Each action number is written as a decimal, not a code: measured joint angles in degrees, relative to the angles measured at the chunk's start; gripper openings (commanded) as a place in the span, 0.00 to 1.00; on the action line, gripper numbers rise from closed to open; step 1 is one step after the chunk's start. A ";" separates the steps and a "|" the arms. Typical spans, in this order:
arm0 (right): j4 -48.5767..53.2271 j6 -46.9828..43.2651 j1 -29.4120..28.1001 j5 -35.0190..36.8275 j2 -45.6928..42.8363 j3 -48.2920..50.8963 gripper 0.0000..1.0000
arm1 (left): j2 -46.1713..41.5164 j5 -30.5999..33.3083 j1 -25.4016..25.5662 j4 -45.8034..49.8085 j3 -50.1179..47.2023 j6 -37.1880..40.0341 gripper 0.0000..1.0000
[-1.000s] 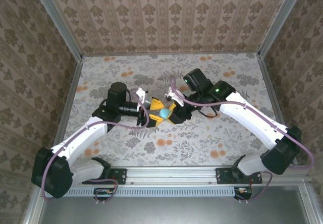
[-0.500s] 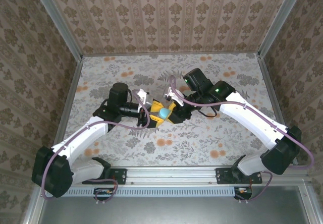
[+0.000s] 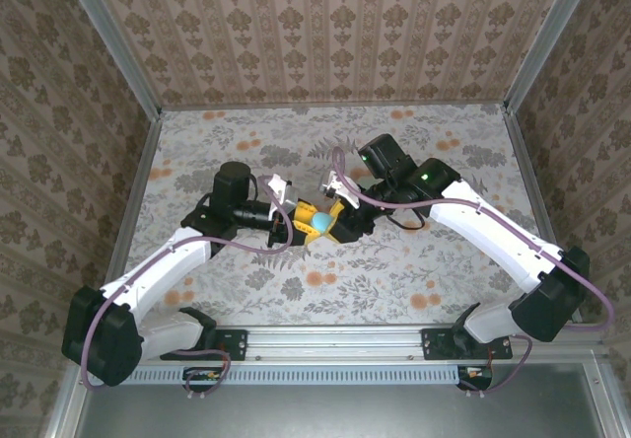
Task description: Insert the wireless bluetooth earbuds into the charging case
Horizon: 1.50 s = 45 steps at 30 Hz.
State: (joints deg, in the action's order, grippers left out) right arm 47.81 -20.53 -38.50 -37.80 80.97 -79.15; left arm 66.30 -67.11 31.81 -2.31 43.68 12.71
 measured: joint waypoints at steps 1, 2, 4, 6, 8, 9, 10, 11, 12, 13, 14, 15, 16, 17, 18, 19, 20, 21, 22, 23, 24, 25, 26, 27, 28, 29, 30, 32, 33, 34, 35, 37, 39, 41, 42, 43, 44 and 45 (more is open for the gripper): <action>-0.39 0.17 0.00 0.00 -0.26 0.17 0.58 | -0.02 0.00 0.04 -0.04 0.02 0.00 0.31; -0.85 0.15 0.00 0.04 -0.61 0.28 0.60 | -0.02 0.04 0.11 0.00 0.02 0.00 0.30; -1.84 0.74 0.00 0.09 -1.70 0.66 0.64 | -0.04 0.20 0.07 0.13 0.02 0.00 0.30; -3.08 1.44 0.00 0.37 -3.10 1.25 0.66 | -0.07 0.48 0.02 0.15 0.02 0.00 0.30; -4.83 2.45 0.00 1.18 -4.87 2.29 0.68 | -0.35 1.05 0.02 0.15 0.02 -0.04 0.30; -5.70 2.86 0.00 1.49 -5.73 2.91 0.68 | -0.61 1.29 -0.02 0.15 0.00 -0.07 0.30; -6.69 3.28 0.00 1.77 -6.62 3.65 0.69 | -1.05 1.64 -0.02 0.11 -0.09 -0.09 0.30; -7.87 4.00 0.00 2.14 -7.54 4.50 0.69 | -1.62 2.12 -0.04 -0.02 -0.26 -0.26 0.30; -8.81 4.46 0.00 2.49 -8.35 5.35 0.70 | -2.08 2.47 -0.07 -0.33 -0.48 -0.37 0.30; -9.84 4.94 0.00 2.86 -9.14 6.32 0.70 | -2.62 2.84 -0.07 -0.63 -0.76 -0.63 0.30; -10.71 5.57 0.00 3.17 -9.81 7.15 0.71 | -3.06 3.19 -0.07 -0.92 -0.96 -0.87 0.30; -11.47 5.88 0.00 3.45 -10.27 7.74 0.71 | -3.32 3.45 -0.09 -1.14 -1.05 -1.11 0.30; -12.39 6.43 0.00 3.78 -10.73 8.46 0.71 | -3.45 3.85 -0.09 -1.38 -1.16 -1.33 0.30; -13.07 6.91 0.00 4.11 -10.99 9.01 0.72 | -3.50 4.13 -0.09 -1.64 -1.31 -1.57 0.30; -13.66 7.28 0.00 4.44 -11.13 9.42 0.72 | -3.50 4.39 -0.09 -1.86 -1.40 -1.79 0.30; -14.19 7.56 -0.04 4.83 -11.15 9.81 0.73 | -3.50 4.76 -0.09 -2.25 -1.60 -2.10 0.30; -14.64 7.76 -0.20 5.29 -11.15 10.14 0.74 | -3.50 5.09 -0.09 -2.51 -1.81 -2.47 0.30; -14.80 7.87 -0.33 5.81 -11.13 10.32 0.74 | -3.50 5.42 -0.09 -2.93 -1.99 -2.67 0.30; -14.91 8.11 -0.59 6.40 -11.06 10.40 0.75 | -3.50 5.68 -0.09 -3.50 -2.34 -3.06 0.30; -15.10 8.35 -0.87 6.99 -10.95 10.40 0.75 | -3.50 5.92 -0.09 -4.04 -2.67 -3.45 0.30; -15.32 8.46 -1.16 7.50 -10.80 10.38 0.75 | -3.50 6.12 -0.09 -4.44 -2.95 -3.74 0.30; -15.52 8.57 -1.40 7.80 -10.49 10.38 0.75 | -3.50 6.38 -0.09 -4.83 -3.26 -4.09 0.30; -15.58 8.61 -1.60 8.26 -10.05 10.36 0.75 | -3.50 6.60 -0.09 -5.16 -3.56 -4.24 0.30; -15.58 8.68 -1.70 8.59 -9.70 10.34 0.75 | -3.54 6.82 -0.09 -5.35 -3.74 -4.44 0.30; -15.61 8.79 -1.84 9.05 -9.20 10.32 0.75 | -3.65 7.02 -0.09 -5.60 -4.00 -4.63 0.30; -15.65 8.81 -1.88 9.49 -8.70 10.29 0.75 | -3.85 7.19 -0.09 -5.88 -4.24 -4.83 0.30; -15.65 8.85 -1.92 10.16 -8.26 10.27 0.75 | -4.00 7.28 -0.09 -5.92 -4.37 -5.01 0.30; -15.76 9.01 -1.92 11.80 -7.58 10.21 0.75 | -4.57 7.63 -0.09 -6.16 -4.66 -5.20 0.30; -15.82 9.05 -1.92 12.46 -7.45 10.21 0.75 | -4.76 7.69 -0.09 -6.34 -4.72 -5.22 0.29; -15.85 9.22 -1.92 13.07 -7.45 10.21 0.75 | -4.96 8.09 -0.09 -6.38 -4.72 -5.25 0.30; -15.91 9.46 -1.92 13.70 -7.45 10.10 0.75 | -5.09 8.48 -0.13 -6.54 -4.74 -5.25 0.30; -16.09 10.08 -2.05 15.06 -7.45 9.84 0.75 | -5.18 8.87 -0.37 -6.99 -4.87 -5.31 0.29; -16.44 10.38 -2.10 16.04 -7.45 9.84 0.76 | -5.22 9.51 -0.42 -7.37 -4.94 -5.44 0.29; -16.55 10.73 -2.19 17.05 -7.45 9.84 0.76 | -5.25 10.12 -0.39 -7.61 -5.05 -5.46 0.29; -16.57 10.91 -2.25 17.44 -7.45 9.84 0.76 | -5.25 10.36 -0.39 -7.63 -5.09 -5.46 0.29; -16.61 11.26 -2.27 17.92 -7.45 9.84 0.76 | -5.27 10.64 -0.39 -7.65 -5.09 -5.49 0.29; -16.65 11.50 -2.27 18.16 -7.45 9.84 0.76 | -5.29 10.86 -0.39 -7.69 -5.14 -5.49 0.29; -16.74 11.65 -2.27 18.34 -7.45 9.84 0.76 | -5.31 11.08 -0.39 -7.89 -5.22 -5.49 0.29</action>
State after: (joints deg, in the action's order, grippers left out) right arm 31.07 -8.88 -40.77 -19.46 73.52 -69.32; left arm 60.99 -56.03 31.42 -10.20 38.46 7.22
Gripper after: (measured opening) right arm 0.759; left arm 0.306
